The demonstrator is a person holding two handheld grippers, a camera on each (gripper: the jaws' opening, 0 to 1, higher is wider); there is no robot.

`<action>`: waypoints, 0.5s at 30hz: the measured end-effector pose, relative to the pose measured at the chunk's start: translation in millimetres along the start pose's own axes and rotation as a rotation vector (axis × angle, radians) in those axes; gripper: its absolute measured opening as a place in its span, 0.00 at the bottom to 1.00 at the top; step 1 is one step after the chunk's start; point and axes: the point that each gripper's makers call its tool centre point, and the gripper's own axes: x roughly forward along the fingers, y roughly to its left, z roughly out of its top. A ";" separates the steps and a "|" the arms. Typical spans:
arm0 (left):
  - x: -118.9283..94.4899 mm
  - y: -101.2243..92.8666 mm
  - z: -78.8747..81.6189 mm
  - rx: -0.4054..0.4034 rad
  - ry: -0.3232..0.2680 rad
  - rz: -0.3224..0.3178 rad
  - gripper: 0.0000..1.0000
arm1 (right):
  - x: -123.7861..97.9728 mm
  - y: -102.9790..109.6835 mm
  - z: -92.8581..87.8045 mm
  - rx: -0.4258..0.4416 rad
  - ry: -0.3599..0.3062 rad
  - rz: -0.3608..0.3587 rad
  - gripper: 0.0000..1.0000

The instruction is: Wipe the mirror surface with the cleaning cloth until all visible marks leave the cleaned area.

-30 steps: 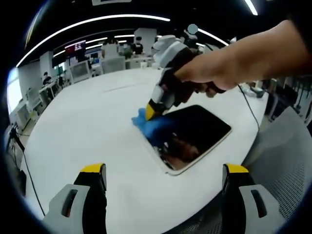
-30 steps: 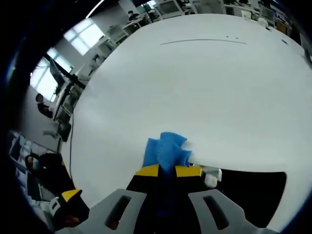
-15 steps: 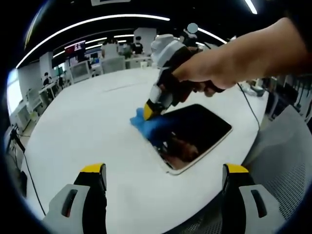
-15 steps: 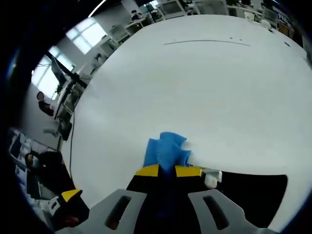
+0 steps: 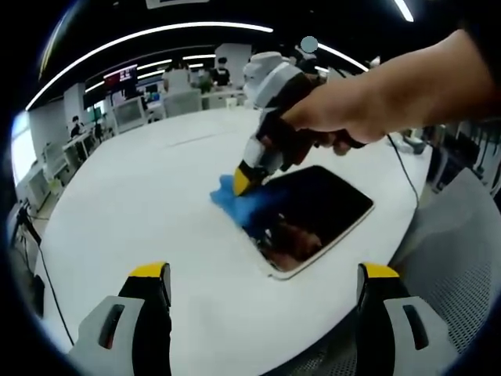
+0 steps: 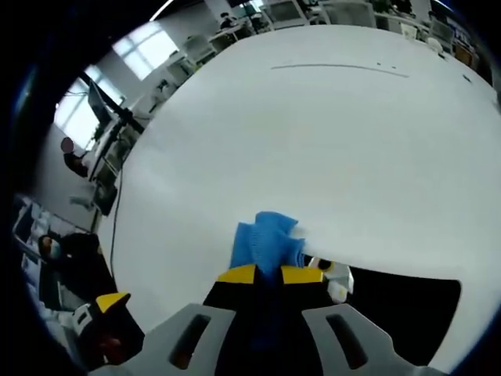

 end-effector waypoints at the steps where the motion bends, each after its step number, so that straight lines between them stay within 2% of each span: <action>1: 0.1 -0.1 0.0 -0.001 0.000 0.000 0.99 | -0.1 0.7 -1.0 -0.002 0.001 0.002 0.05; 15: -1.3 1.3 0.7 -0.007 -0.003 0.007 0.99 | -3.0 10.1 -15.3 -0.039 0.013 0.016 0.05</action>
